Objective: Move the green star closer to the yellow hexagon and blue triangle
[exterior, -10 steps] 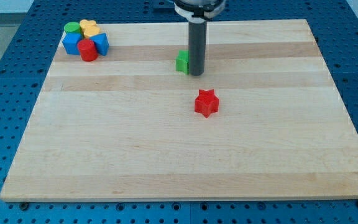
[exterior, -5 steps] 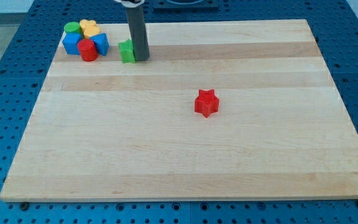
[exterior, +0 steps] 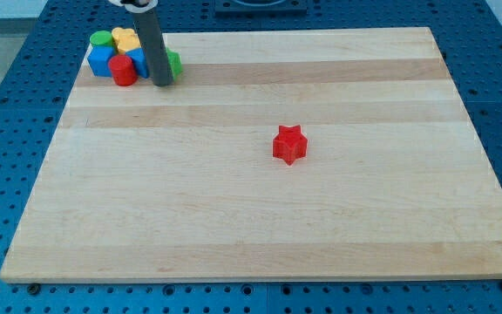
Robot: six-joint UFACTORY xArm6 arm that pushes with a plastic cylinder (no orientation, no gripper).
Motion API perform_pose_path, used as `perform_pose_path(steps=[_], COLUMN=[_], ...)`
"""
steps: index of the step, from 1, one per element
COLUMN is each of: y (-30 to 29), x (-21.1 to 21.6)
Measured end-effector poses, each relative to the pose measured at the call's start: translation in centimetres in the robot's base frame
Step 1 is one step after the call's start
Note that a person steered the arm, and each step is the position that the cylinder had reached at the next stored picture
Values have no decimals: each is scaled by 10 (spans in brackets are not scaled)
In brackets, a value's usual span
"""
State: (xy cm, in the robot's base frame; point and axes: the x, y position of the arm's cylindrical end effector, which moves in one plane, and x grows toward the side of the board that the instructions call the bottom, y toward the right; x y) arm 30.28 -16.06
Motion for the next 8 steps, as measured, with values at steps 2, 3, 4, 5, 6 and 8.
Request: perform_pose_path(steps=[2,3,4,5,6,8], y=[-8,-8,29,73,58,20], x=[-28,-29,0,-21,-35,-43])
